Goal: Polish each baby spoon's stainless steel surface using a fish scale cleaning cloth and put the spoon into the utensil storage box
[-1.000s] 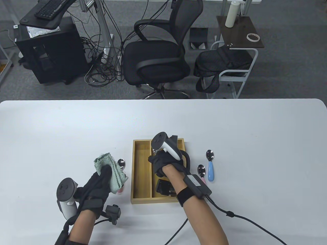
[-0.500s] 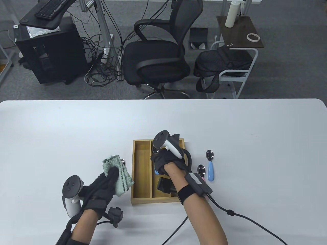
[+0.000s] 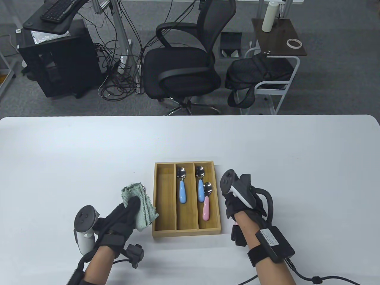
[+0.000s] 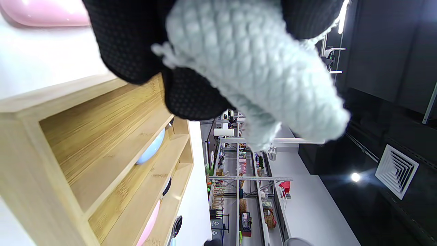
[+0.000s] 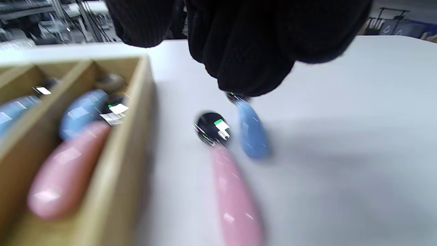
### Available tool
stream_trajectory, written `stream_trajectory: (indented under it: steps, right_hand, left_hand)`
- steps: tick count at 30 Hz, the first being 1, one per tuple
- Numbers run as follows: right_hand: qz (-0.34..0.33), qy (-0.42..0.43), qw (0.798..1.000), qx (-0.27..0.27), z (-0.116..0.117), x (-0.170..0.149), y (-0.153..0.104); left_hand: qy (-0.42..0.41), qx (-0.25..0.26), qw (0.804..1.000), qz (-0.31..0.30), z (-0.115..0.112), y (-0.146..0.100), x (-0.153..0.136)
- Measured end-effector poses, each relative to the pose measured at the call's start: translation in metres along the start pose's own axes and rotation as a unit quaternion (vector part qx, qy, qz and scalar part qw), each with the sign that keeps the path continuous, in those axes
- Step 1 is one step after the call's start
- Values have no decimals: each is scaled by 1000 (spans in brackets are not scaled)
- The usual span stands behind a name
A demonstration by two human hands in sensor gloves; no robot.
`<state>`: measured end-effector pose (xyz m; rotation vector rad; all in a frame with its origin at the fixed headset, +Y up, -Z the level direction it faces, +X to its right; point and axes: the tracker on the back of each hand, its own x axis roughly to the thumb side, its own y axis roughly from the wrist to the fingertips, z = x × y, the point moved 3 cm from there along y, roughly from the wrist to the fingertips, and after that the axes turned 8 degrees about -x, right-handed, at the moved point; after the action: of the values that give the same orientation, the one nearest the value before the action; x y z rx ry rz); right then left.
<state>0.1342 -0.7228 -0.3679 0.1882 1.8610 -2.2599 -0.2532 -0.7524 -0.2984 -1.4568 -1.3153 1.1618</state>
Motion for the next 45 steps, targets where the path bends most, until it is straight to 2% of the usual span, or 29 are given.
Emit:
stream_trajectory:
  steps: [5, 9, 14, 16, 18, 21, 23, 27, 30, 32, 34, 38, 41, 45]
  right_hand:
    - [33, -15, 999, -39, 16, -18, 7]
    - [64, 18, 998, -10, 28, -29, 27]
    - [77, 9, 997, 13, 39, -28, 44]
    - [82, 3, 996, 37, 48, -27, 50]
    - [86, -3, 995, 59, 55, -27, 53]
    - [90, -21, 994, 50, 57, -28, 56]
    - [96, -37, 991, 80, 60, -33, 56]
    - [95, 21, 992, 77, 55, -48, 53]
    - [70, 73, 994, 33, 31, -54, 41]
    - [25, 131, 991, 18, 10, -49, 28]
    - [-41, 227, 973, -2, -17, -34, 3]
    - [-169, 302, 938, -36, -46, 4, -50]
    - [-260, 314, 913, -28, -48, 37, -88]
    - [-318, 325, 890, -11, -33, 61, -115]
  left_hand:
    - [7, -4, 1000, 4, -2, 1, -2]
    - [10, -5, 1000, 6, -3, 0, -3]
    - [11, -5, 1000, 6, -3, 1, -3]
    - [11, -5, 1000, 9, -3, 1, -3]
    - [11, -6, 1000, 11, -3, 2, -3]
    - [13, -7, 1000, 12, -3, 2, -3]
    - [12, -8, 1000, 12, -3, 2, -3]
    - [9, -14, 1000, 10, -4, 2, -3]
    - [8, -21, 1000, 8, -6, 3, -2]
    - [7, -27, 1000, 7, -7, 5, -3]
    - [4, -30, 1000, 7, -8, 5, -3]
    - [-9, -28, 1000, 3, -8, 3, -3]
    - [-12, -35, 999, -7, -9, 3, -2]
    - [-30, -45, 998, -13, -10, 3, -2]
